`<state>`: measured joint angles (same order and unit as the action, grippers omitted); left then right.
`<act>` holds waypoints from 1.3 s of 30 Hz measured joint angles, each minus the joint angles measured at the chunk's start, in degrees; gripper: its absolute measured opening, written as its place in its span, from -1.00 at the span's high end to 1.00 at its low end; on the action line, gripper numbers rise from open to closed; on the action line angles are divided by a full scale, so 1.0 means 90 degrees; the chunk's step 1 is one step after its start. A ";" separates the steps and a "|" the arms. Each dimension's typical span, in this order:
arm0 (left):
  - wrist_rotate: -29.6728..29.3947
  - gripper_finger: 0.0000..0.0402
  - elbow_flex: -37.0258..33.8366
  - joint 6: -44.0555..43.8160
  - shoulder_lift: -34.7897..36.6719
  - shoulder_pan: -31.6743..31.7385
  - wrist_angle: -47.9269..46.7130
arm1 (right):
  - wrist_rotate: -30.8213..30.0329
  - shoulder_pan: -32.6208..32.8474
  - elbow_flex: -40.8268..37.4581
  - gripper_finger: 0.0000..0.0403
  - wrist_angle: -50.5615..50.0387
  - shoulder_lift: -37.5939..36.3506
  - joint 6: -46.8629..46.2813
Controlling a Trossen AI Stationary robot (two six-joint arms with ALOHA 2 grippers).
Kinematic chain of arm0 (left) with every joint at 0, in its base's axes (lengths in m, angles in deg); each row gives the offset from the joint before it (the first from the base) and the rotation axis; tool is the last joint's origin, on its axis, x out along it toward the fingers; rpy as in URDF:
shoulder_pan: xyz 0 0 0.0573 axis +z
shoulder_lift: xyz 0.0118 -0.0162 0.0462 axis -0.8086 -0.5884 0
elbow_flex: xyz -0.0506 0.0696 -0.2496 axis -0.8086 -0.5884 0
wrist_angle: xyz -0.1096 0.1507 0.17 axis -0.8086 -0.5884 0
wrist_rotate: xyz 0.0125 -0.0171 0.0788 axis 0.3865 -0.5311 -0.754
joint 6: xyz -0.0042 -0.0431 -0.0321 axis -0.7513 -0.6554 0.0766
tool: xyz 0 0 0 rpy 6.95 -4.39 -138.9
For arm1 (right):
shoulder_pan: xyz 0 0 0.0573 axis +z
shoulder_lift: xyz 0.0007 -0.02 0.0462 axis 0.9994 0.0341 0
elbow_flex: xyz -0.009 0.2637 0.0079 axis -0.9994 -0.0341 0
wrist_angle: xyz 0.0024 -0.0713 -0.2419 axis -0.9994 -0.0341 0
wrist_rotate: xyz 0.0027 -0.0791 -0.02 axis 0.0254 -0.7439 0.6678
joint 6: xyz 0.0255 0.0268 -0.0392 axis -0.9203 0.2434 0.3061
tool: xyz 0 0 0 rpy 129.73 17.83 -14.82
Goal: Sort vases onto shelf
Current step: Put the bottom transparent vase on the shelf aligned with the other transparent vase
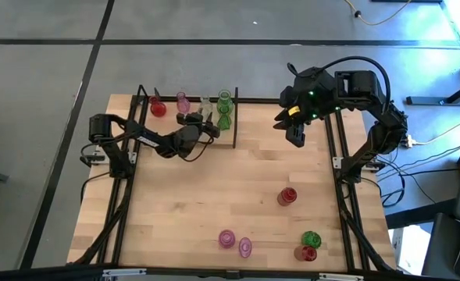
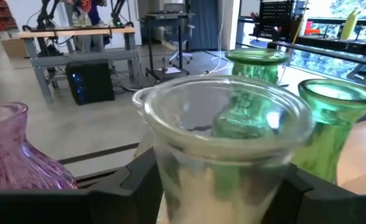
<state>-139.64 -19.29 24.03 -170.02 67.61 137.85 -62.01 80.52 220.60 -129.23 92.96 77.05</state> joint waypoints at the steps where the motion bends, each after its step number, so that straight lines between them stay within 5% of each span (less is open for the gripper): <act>1: 0.0019 0.03 0.0000 0.0000 0.0000 0.0000 -0.0002 | 0.0000 0.0000 0.0000 0.44 -0.0001 0.0002 0.0000; 21: -0.0506 0.03 0.0000 0.1347 0.0002 -0.0302 0.1471 | 0.0002 0.0000 0.0000 0.44 0.0000 0.0002 0.0000; 39: -0.0687 -0.06 0.0000 0.1321 0.0005 -0.0255 0.1263 | 0.0102 0.0000 0.0000 0.44 -0.0002 0.0002 -0.0090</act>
<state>-145.81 -19.29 35.92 -169.97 65.31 149.21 -61.09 80.52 220.60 -129.25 92.98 76.24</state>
